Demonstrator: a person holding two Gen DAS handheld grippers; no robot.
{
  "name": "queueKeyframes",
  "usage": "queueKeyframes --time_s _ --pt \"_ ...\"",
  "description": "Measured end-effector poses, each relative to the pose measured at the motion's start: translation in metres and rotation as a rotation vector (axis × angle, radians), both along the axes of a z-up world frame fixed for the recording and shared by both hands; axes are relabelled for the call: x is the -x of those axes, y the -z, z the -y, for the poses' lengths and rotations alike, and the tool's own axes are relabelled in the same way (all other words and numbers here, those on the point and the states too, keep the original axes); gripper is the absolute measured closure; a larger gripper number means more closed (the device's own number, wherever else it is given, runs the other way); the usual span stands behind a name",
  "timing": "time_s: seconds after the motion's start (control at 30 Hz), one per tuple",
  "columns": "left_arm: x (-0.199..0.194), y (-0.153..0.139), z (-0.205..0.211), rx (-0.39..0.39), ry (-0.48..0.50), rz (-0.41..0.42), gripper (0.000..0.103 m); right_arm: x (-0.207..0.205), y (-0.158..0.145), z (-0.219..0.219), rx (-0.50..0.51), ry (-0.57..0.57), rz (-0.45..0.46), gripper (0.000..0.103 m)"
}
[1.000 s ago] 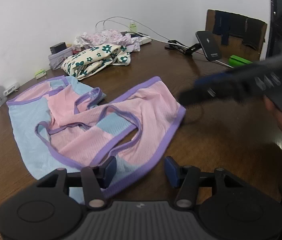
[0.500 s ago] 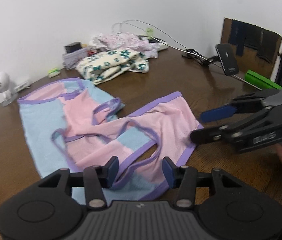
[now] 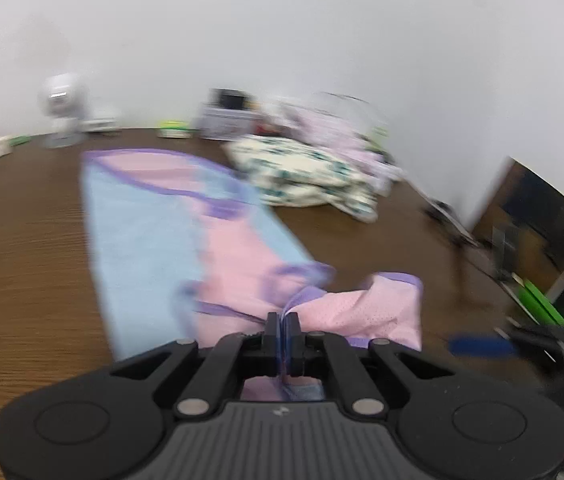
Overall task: Fold clothes
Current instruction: 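Grasp the purple trim of the garment with the left gripper, then lift the garment with the left gripper while the right gripper pinches its trim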
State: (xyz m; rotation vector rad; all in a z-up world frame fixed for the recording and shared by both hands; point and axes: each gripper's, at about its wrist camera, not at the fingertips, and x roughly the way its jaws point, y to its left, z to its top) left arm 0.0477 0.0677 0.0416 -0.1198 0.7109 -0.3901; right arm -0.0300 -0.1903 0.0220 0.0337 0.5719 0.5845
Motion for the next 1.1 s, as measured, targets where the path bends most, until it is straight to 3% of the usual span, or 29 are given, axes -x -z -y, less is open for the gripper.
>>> queueKeyframes --time_s 0.1,0.13,0.23,0.33,0.37,0.4,0.43,0.5,0.6,0.7,0.83,0.97,1.0,1.07,1.1 --pt "-0.009 0.002 -0.019 0.039 -0.074 -0.013 0.1 -0.003 -0.004 -0.024 0.068 -0.067 0.044 0.046" --pt "-0.009 0.003 -0.023 0.044 -0.096 -0.023 0.094 -0.005 -0.005 -0.033 0.097 -0.078 0.062 0.045" --pt "0.0 0.0 -0.031 0.011 -0.138 -0.034 0.089 -0.021 -0.006 -0.059 0.189 -0.043 0.088 0.045" --pt "0.022 -0.009 -0.03 -0.039 -0.124 -0.015 0.072 -0.044 0.0 -0.074 0.25 -0.025 0.04 0.049" --pt "0.031 -0.01 -0.025 -0.049 -0.106 -0.009 0.066 -0.049 0.002 -0.076 0.254 -0.033 0.015 0.059" --pt "0.038 -0.01 -0.018 -0.063 -0.086 -0.006 0.064 -0.054 0.005 -0.077 0.248 -0.03 -0.008 0.078" --pt "0.042 -0.007 -0.01 -0.082 -0.064 -0.007 0.062 -0.057 0.006 -0.076 0.233 -0.016 -0.026 0.087" --pt "0.047 0.002 0.01 -0.169 -0.04 -0.012 0.062 -0.06 0.005 -0.069 0.174 0.027 -0.046 0.098" --pt "0.049 0.019 0.034 -0.363 -0.052 0.021 0.062 -0.053 -0.003 -0.055 0.107 0.079 -0.034 0.101" --pt "0.051 0.025 0.041 -0.489 -0.124 0.078 0.078 -0.033 -0.019 -0.043 0.092 0.107 0.019 0.102" --pt "0.055 0.025 0.047 -0.582 -0.154 0.138 0.077 -0.009 -0.031 -0.035 0.134 0.108 0.074 0.102" --pt "0.059 0.034 0.065 -0.669 -0.074 0.154 0.076 -0.004 -0.024 -0.043 0.195 0.097 0.089 0.102" --pt "0.06 0.035 0.068 -0.677 -0.067 0.157 0.078 -0.003 -0.022 -0.045 0.205 0.094 0.095 0.102" --pt "0.063 0.033 0.069 -0.662 -0.074 0.177 0.098 -0.002 -0.019 -0.05 0.23 0.085 0.105 0.102" --pt "0.065 0.029 0.068 -0.638 -0.089 0.191 0.098 -0.001 -0.017 -0.053 0.245 0.083 0.108 0.101"
